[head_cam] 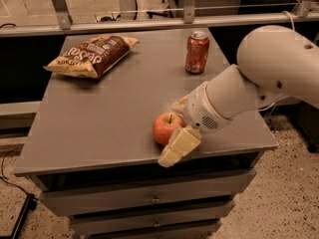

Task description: Move apple near brown chip bag

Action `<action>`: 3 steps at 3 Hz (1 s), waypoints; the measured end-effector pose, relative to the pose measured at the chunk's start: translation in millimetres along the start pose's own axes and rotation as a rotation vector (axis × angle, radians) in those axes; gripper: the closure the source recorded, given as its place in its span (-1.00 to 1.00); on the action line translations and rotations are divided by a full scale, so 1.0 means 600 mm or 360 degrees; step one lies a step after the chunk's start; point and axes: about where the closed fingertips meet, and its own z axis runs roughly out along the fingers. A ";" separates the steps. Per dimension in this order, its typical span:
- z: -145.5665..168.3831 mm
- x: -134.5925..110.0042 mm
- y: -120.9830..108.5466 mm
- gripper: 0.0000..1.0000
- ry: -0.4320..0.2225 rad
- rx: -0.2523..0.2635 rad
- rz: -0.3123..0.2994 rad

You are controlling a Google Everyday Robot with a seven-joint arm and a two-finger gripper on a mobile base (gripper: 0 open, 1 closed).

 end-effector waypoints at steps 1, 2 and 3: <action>-0.002 0.005 -0.007 -0.19 -0.0014 0.0032 0.0016; -0.026 0.012 -0.025 0.27 0.0002 0.0100 0.0005; -0.076 0.023 -0.057 0.74 0.0049 0.0200 -0.0036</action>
Offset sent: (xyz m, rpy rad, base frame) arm 0.0244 -0.0439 0.0206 -0.0390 -0.0968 -0.0789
